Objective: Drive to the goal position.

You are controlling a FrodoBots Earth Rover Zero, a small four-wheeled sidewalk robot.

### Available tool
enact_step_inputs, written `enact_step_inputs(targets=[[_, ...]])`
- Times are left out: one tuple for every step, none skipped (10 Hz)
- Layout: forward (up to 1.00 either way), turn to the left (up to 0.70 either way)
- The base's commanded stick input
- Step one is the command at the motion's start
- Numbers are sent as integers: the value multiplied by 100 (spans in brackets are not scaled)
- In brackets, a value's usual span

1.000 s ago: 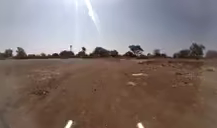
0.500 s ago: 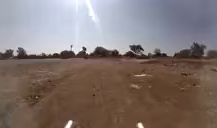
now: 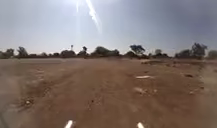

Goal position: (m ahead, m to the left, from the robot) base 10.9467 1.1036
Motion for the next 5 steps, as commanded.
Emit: enact_step_inputs(targets=[[50,0],[50,0],[50,0],[50,0],[50,0]])
